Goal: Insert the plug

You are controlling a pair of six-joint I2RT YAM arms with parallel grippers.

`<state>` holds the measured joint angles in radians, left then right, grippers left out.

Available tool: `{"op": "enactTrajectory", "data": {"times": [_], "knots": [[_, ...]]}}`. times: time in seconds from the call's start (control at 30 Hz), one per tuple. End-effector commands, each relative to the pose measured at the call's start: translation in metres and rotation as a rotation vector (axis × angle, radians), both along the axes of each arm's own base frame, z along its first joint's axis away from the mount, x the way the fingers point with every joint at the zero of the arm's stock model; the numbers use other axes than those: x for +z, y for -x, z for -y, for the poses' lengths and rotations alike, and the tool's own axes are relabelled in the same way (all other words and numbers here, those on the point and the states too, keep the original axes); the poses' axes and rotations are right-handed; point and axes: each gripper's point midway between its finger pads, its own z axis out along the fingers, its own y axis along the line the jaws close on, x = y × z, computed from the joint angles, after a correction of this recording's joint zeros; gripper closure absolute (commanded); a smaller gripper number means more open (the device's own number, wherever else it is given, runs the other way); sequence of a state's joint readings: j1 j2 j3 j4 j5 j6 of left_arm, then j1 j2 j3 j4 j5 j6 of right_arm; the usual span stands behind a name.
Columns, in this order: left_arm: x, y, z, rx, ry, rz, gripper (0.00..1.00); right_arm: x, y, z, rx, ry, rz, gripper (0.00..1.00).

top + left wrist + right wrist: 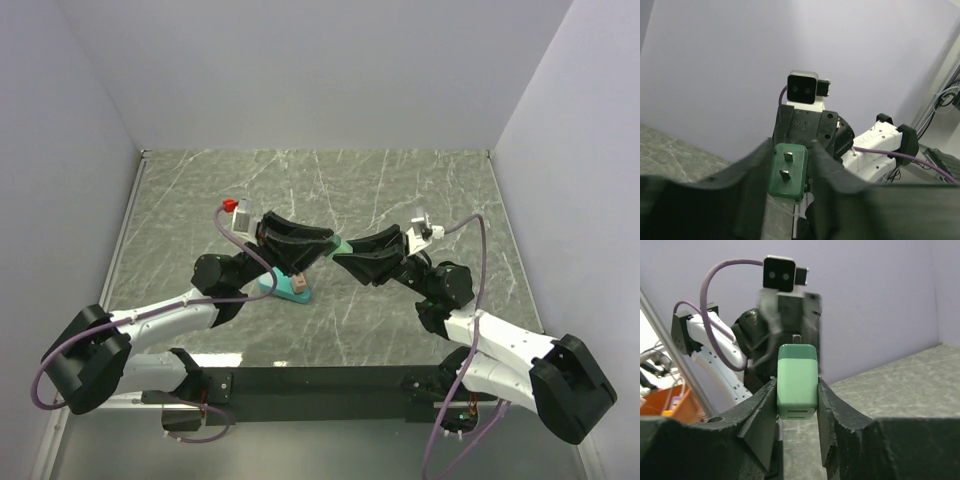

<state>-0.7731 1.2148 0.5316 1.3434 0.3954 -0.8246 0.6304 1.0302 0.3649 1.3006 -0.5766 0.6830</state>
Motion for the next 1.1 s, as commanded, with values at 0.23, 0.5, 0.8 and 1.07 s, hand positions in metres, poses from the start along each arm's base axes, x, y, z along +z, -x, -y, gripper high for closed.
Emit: {"op": "enactTrajectory", "data": {"times": [0.23, 0.5, 0.8, 1.07], "knots": [[-0.002, -0.014, -0.019, 0.211, -0.067, 0.04, 0.1, 0.07, 0.014, 0.038, -0.212, -0.153, 0.323, 1.0], [-0.046, -0.058, -0.079, 0.629, -0.175, -0.054, 0.11, 0.039, -0.048, 0.026, -0.392, 0.179, 0.115, 1.0], [-0.178, -0.091, -0.142, 0.969, -0.44, -0.381, 0.09, 0.003, -0.119, -0.003, -0.439, 0.556, -0.185, 1.0], [-0.232, -0.085, -0.181, 1.032, -0.459, -0.547, 0.11, -0.084, -0.162, -0.043, -0.328, 0.87, -0.433, 1.0]]}}
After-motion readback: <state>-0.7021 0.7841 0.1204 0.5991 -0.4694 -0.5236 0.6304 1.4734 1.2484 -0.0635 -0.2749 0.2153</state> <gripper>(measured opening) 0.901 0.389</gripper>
